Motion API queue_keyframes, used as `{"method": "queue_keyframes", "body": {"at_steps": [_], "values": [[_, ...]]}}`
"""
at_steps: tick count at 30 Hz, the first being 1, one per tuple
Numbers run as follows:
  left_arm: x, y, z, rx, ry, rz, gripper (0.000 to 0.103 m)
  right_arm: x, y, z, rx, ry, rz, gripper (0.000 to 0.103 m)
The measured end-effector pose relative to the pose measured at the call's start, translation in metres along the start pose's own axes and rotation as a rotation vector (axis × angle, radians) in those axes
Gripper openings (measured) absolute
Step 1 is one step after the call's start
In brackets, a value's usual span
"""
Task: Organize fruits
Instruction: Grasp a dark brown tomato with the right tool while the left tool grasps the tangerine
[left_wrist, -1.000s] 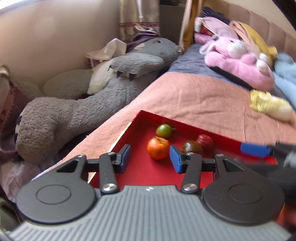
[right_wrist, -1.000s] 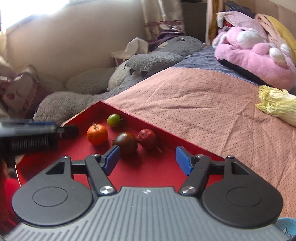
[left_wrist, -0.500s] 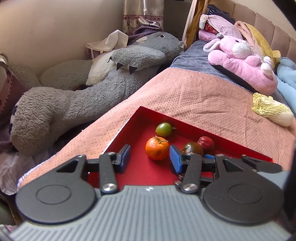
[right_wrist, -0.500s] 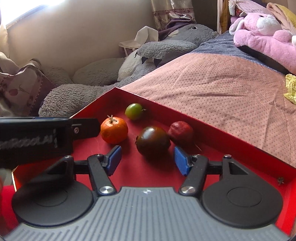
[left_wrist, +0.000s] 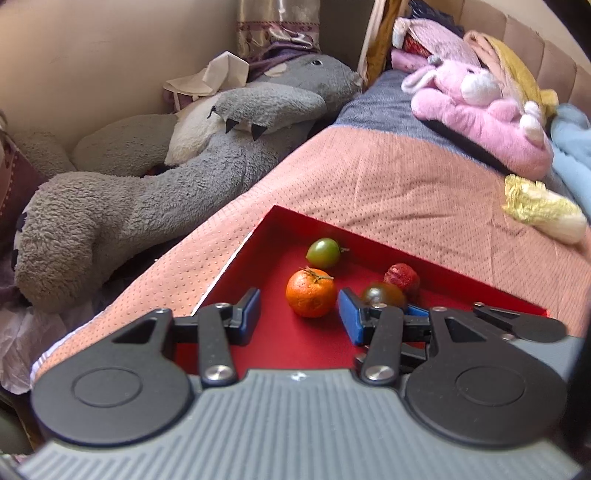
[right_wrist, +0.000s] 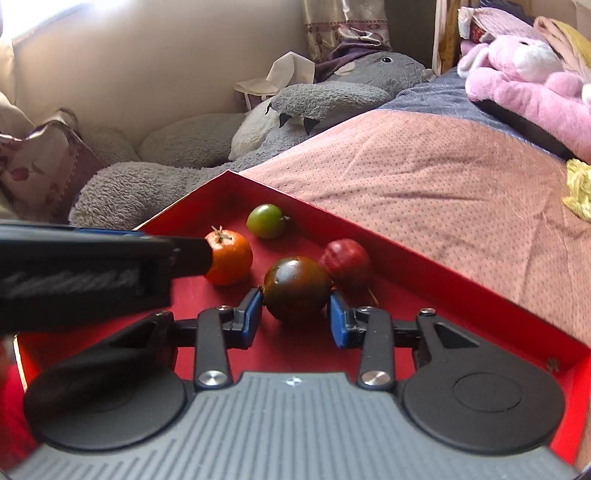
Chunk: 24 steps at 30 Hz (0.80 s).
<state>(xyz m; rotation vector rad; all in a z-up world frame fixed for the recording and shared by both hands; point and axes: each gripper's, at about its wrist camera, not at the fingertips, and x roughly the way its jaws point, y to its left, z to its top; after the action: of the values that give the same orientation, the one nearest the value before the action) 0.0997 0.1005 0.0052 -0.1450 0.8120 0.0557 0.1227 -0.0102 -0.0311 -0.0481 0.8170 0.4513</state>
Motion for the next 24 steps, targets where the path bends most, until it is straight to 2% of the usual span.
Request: {"method": "queue_keyframes", "body": {"at_steps": [11, 15, 19, 24], "values": [[0.044, -0.01, 0.009, 0.041, 0.105, 0.029, 0.052, -0.07, -0.02, -0.045, 0.055, 0.002, 0.014, 0.044], [0.051, -0.015, 0.009, 0.071, 0.097, 0.024, 0.052, -0.09, -0.023, -0.056, 0.058, 0.005, -0.001, 0.044], [0.051, -0.017, 0.007, 0.09, 0.096, 0.026, 0.042, -0.105, -0.029, -0.066, 0.081, 0.0, -0.017, 0.044], [0.048, -0.017, 0.005, 0.086, 0.089, 0.024, 0.041, -0.121, -0.035, -0.076, 0.098, -0.006, -0.03, 0.044]]}}
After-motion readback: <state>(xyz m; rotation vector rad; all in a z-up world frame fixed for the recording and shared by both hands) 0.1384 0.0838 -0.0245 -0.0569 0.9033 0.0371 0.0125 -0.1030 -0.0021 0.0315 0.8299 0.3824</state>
